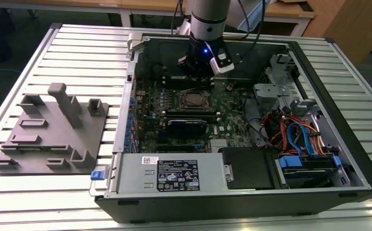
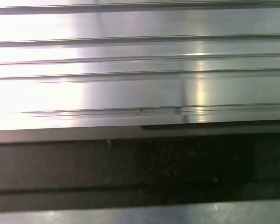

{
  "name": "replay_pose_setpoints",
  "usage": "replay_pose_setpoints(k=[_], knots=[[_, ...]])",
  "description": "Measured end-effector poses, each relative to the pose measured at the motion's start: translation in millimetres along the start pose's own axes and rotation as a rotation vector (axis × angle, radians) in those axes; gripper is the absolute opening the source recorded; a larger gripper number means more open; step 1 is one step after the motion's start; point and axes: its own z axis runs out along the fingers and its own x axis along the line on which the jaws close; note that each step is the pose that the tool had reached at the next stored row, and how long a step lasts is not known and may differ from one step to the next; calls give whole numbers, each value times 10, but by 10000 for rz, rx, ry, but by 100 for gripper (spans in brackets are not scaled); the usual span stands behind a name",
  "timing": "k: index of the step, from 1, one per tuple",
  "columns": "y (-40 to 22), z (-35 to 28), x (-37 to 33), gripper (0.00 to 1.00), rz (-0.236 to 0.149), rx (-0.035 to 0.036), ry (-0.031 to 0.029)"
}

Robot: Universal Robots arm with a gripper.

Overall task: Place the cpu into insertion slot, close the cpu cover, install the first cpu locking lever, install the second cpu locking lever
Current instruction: 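Install the first cpu locking lever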

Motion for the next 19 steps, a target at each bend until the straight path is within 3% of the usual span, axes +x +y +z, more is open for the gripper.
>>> replay_pose_setpoints(k=[19], knots=[[12, 11, -31, 10, -173, -9, -11]])
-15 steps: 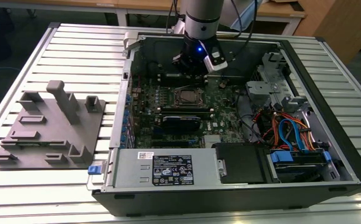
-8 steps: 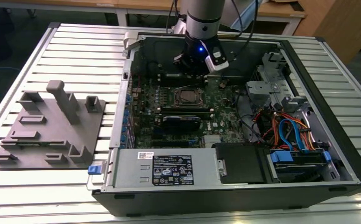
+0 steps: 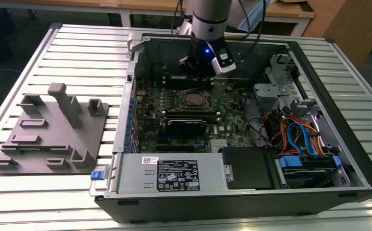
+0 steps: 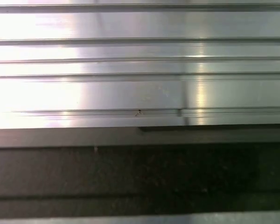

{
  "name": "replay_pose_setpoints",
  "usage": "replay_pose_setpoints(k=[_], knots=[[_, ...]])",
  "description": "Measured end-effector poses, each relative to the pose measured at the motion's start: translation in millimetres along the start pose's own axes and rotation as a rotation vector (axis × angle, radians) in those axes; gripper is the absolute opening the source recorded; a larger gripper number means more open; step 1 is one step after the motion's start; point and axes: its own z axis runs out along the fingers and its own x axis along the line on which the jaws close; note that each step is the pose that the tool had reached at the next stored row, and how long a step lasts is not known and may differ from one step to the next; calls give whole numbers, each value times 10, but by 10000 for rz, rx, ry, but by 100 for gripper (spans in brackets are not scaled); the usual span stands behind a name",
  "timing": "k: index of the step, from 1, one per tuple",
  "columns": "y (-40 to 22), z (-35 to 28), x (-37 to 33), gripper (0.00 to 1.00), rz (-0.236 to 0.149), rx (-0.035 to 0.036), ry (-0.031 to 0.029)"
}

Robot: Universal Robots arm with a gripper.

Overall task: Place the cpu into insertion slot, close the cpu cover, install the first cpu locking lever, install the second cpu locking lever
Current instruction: 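Install the first cpu locking lever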

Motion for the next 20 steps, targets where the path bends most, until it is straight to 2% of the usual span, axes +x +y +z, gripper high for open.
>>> replay_pose_setpoints(k=[20], knots=[[-2, 60, -20, 10, -15, -11, -3]])
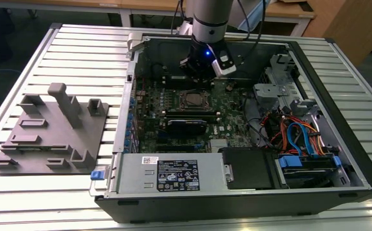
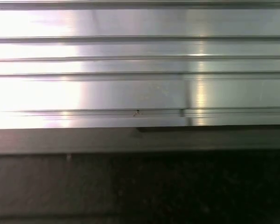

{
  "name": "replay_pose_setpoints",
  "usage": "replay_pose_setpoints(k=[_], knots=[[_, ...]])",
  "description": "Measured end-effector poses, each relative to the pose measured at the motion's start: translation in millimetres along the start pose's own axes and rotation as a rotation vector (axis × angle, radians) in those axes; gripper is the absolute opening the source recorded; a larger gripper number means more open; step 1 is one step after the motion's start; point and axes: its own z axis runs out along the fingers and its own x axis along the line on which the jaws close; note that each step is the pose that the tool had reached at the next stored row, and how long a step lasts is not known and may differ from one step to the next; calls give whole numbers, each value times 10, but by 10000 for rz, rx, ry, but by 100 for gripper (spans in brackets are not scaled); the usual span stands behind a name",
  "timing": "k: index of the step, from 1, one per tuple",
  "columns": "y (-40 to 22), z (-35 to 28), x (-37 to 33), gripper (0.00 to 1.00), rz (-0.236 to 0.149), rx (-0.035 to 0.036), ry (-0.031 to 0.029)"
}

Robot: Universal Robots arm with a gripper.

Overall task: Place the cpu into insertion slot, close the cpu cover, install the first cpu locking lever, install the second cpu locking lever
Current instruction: 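Install the first cpu locking lever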

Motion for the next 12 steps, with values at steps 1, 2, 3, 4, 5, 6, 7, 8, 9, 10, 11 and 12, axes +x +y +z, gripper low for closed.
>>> replay_pose_setpoints(k=[1, 2, 3, 4, 5, 6, 7, 8, 9, 10, 11, 12], knots=[[0, 1, 0, 10, 1, -6, 0], [0, 1, 0, 10, 2, -8, 0], [0, 5, 0, 10, 4, -14, 1], [0, 4, 0, 10, 11, -27, 0], [0, 2, 0, 10, 14, -27, 0], [0, 1, 0, 10, 15, -28, 0], [0, -1, 0, 10, 16, -26, 0], [1, -4, 0, 10, 17, -26, 1], [1, -6, 0, 10, 18, -26, 0], [1, -6, -1, 10, 19, -29, -1], [0, -7, -1, 10, 20, -26, 1], [0, -6, -1, 10, 20, -24, 1]])
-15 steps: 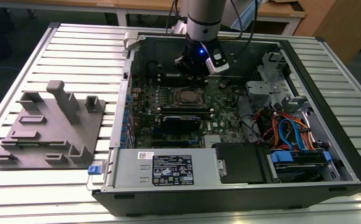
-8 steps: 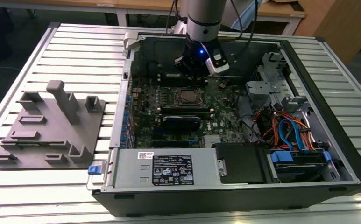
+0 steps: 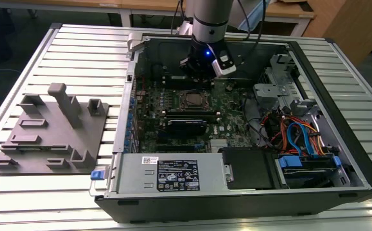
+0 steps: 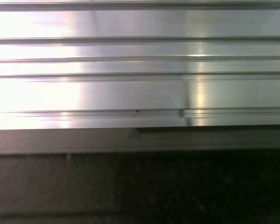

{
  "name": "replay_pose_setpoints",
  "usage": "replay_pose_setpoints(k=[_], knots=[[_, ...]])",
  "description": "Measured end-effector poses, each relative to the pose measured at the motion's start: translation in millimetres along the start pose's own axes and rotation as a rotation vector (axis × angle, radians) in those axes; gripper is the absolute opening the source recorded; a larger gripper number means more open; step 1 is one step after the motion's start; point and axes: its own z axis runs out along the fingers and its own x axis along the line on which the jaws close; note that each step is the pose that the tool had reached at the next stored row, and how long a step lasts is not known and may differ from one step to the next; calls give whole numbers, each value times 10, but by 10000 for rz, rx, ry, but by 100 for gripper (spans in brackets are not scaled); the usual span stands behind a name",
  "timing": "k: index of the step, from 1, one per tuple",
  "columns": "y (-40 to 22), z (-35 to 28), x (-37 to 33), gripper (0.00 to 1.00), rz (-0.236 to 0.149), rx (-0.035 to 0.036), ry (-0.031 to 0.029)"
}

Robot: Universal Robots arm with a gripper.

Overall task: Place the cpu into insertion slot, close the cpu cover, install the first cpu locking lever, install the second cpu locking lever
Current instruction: 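Install the first cpu locking lever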

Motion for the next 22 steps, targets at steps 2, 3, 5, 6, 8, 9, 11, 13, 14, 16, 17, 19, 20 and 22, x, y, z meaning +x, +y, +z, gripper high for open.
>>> replay_pose_setpoints(k=[2, 3, 5, 6, 8, 9, 11, 13, 14, 16, 17, 19, 20, 22], knots=[[-1, 4, -3, 10, 1, -2, -1], [-3, 7, -3, 10, 2, -1, -1], [-7, 11, -5, 10, 7, -3, -1], [-10, 13, -6, 10, 9, -3, -2], [-16, 17, -8, 10, 13, -4, -3], [-18, 19, -10, 10, 15, -2, -2], [-21, 24, -12, 10, 19, -1, -2], [-21, 25, -12, 10, 20, 1, 0], [-21, 27, -13, 10, 19, -1, -2], [-21, 32, -14, 10, 19, -3, -3], [-22, 33, -14, 10, 19, -1, -2], [-22, 37, -14, 10, 19, -2, -2], [-22, 42, -14, 10, 19, -2, -2], [-22, 44, -14, 10, 19, -2, -3]])
